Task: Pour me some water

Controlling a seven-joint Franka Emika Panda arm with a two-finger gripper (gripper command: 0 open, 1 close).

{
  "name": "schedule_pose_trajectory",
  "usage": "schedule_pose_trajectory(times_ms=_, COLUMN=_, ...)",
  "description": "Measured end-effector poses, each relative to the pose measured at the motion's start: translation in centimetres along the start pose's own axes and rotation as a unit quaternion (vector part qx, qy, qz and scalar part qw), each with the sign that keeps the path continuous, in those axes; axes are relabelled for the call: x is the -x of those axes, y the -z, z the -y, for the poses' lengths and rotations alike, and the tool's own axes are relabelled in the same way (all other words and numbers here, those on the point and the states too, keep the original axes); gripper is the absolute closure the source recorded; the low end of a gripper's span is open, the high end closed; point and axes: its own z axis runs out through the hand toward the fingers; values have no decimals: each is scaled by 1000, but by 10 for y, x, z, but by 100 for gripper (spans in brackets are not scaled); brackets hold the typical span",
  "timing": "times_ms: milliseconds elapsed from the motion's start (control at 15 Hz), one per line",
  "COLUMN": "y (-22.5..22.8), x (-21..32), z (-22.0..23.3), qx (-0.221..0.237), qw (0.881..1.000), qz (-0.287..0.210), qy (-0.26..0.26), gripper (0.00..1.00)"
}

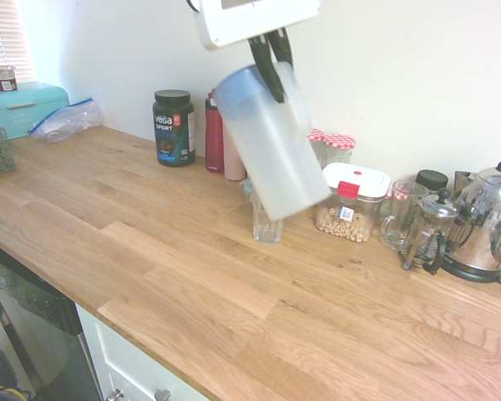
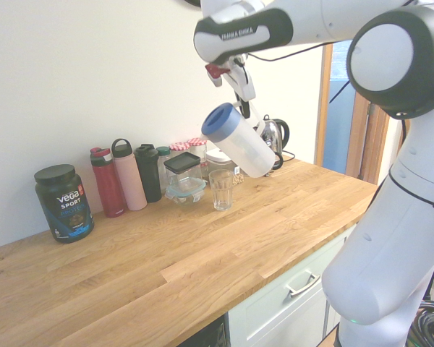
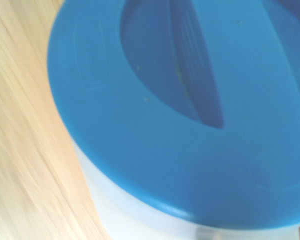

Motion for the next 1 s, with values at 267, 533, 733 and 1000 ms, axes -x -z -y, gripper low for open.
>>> schedule_pose_trajectory(times_ms=267, y=47, x=-19, z=98, qx=-66, qw=993, qz=-36, qy=-94, gripper=100)
schedule_pose_trajectory(times_ms=533, y=44, x=-35, z=198, qx=-98, qw=973, qz=-65, qy=-198, gripper=100)
schedule_pose_trajectory(times_ms=733, y=22, x=-42, z=291, qx=-128, qw=950, qz=-85, qy=-270, gripper=100)
schedule_pose_trajectory(times_ms=1000, y=-18, x=-38, z=357, qx=-154, qw=911, qz=-130, qy=-359, gripper=100)
